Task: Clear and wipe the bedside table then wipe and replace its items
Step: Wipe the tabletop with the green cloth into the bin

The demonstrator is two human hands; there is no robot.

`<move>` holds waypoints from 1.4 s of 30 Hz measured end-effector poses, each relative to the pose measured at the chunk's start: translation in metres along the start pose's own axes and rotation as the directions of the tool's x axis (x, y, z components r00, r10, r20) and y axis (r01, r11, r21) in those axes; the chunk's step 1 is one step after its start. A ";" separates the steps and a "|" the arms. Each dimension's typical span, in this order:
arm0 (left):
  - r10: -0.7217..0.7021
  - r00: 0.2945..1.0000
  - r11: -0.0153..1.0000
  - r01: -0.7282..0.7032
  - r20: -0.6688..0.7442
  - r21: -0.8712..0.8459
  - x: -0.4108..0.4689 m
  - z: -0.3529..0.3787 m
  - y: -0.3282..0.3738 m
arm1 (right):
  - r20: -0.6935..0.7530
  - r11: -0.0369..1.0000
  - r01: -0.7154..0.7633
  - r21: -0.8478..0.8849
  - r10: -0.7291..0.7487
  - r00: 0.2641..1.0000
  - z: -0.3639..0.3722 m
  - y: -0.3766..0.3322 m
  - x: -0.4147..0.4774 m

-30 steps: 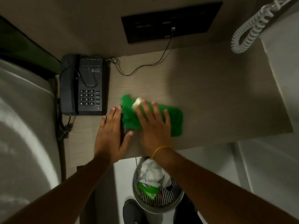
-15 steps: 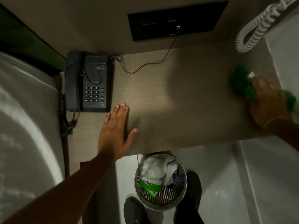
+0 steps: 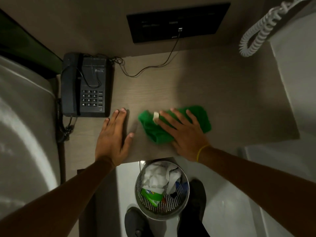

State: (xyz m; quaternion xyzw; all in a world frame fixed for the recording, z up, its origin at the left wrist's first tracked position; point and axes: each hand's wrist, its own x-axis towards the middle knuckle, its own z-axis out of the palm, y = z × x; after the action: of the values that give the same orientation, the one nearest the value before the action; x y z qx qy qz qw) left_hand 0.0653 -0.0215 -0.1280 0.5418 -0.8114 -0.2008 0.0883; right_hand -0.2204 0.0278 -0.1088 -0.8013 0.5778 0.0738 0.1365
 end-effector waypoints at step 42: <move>-0.431 0.805 0.393 0.574 0.408 -0.719 0.002 -0.054 0.099 | 0.357 -0.164 -0.323 0.932 0.575 0.736 -0.073 -0.102 -0.020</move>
State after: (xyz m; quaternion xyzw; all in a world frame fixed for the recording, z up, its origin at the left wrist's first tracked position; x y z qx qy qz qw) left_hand 0.0006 -0.0024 -0.0379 0.6391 -0.4247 -0.6094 0.1993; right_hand -0.1329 0.0543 -0.0200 -0.2242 0.7137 -0.3708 0.5503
